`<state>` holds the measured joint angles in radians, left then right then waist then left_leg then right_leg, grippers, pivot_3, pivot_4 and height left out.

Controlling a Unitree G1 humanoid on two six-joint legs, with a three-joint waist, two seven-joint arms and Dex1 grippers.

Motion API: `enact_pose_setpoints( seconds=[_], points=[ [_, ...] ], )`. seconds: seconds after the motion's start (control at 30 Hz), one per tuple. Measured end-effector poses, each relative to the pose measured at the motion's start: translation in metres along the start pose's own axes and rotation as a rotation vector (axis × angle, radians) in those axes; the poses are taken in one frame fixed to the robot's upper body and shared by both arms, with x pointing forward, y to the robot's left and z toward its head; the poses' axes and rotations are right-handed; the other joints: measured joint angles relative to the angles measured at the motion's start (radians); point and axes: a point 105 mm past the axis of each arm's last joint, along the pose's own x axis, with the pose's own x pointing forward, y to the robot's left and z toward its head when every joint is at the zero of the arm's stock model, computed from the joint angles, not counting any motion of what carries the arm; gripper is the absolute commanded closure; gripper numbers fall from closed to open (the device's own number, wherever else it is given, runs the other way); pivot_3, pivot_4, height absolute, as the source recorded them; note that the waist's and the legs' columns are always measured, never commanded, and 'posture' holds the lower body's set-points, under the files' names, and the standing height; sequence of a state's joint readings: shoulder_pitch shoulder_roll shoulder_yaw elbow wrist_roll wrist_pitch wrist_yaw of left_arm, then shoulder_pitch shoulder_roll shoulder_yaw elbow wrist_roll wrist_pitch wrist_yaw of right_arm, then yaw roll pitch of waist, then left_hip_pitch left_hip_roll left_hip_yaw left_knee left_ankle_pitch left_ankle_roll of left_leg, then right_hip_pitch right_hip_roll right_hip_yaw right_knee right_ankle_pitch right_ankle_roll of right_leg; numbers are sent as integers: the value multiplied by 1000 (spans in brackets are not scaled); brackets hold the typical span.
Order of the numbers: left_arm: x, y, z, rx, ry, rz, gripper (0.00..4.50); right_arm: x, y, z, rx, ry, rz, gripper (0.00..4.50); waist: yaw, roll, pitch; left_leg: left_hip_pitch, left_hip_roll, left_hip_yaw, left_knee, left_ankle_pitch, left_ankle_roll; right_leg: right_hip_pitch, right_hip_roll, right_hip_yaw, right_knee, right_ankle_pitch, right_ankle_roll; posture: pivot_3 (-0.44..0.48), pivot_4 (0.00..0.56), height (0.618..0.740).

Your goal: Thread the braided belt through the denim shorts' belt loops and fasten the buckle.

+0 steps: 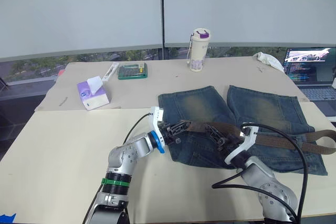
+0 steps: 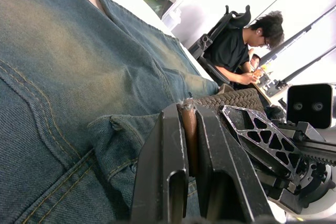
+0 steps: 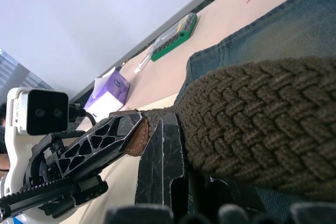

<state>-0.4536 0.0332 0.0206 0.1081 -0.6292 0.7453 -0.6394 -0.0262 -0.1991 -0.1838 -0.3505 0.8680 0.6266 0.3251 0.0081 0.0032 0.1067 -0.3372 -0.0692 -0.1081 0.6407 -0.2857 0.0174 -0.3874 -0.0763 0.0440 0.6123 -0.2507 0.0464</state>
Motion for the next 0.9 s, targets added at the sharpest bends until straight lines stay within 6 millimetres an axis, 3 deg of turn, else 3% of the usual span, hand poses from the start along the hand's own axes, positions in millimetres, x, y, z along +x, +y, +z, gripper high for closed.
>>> enact_pose_setpoints(
  seconds=[0.07,0.2,0.33,0.47,0.9],
  points=[
    [0,1,-1,6,1,5,3651,0,-1,0,0,7,-3,4500,0,0,0,0,0,0,0,0,0,0,0,0,0,0,0,0,150,740],
    [-2,3,1,42,4,20,2369,-3,-9,8,21,-20,-53,4500,1,0,0,0,0,0,0,0,0,0,0,0,0,0,0,0,150,740],
    [-19,14,-1,296,84,48,1001,-14,-29,12,72,-18,-155,4500,0,1,0,0,0,0,-2,0,0,0,0,1,0,0,0,0,150,740],
    [-33,19,2,428,115,38,1001,-22,-40,13,76,16,-212,4500,6,1,0,0,0,0,-2,0,0,1,-1,0,-1,0,-1,0,150,740],
    [-35,19,-5,427,130,-8,1001,-25,-48,17,106,18,-284,4500,6,0,0,0,0,0,-2,0,1,1,-1,0,-1,0,-1,0,150,740]
  ],
)
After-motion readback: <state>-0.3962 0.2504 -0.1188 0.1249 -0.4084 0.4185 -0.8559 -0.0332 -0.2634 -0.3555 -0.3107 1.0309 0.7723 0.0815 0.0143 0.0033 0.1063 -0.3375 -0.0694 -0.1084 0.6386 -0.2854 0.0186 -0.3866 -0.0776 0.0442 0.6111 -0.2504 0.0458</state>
